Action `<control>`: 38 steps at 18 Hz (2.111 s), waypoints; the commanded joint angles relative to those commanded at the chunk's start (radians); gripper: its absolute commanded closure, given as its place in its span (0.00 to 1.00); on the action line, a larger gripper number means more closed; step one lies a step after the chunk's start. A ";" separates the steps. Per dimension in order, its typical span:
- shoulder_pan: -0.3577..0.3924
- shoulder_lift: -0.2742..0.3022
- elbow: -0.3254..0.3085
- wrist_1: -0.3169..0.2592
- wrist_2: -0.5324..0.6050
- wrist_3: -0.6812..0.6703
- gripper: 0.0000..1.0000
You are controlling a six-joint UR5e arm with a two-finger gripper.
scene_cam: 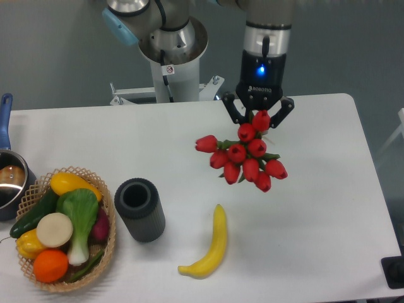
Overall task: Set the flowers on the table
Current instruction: 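Carry the red tulip bouquet with the gripper away from the black cup, then lower the held tulips onto the table beside the banana, then open the gripper to release the tulip stems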
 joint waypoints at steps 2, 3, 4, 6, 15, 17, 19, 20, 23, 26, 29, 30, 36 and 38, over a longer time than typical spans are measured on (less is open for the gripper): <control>0.003 -0.055 0.015 0.001 0.035 0.000 0.72; 0.003 -0.084 0.028 -0.002 0.072 0.000 0.72; 0.002 -0.109 0.032 -0.008 0.110 0.002 0.72; 0.002 -0.149 0.037 -0.009 0.135 0.000 0.72; 0.005 -0.242 0.041 0.000 0.161 0.000 0.72; 0.005 -0.261 0.041 0.000 0.153 0.000 0.72; 0.003 -0.276 0.052 0.001 0.153 0.000 0.72; 0.002 -0.287 0.063 0.000 0.152 0.000 0.71; -0.003 -0.315 0.074 0.001 0.153 0.000 0.69; -0.005 -0.339 0.080 0.003 0.153 0.000 0.69; -0.012 -0.365 0.097 0.001 0.153 -0.003 0.66; -0.012 -0.368 0.107 0.001 0.150 -0.005 0.66; -0.011 -0.371 0.124 0.001 0.152 0.000 0.42; -0.005 -0.362 0.140 0.009 0.155 0.005 0.00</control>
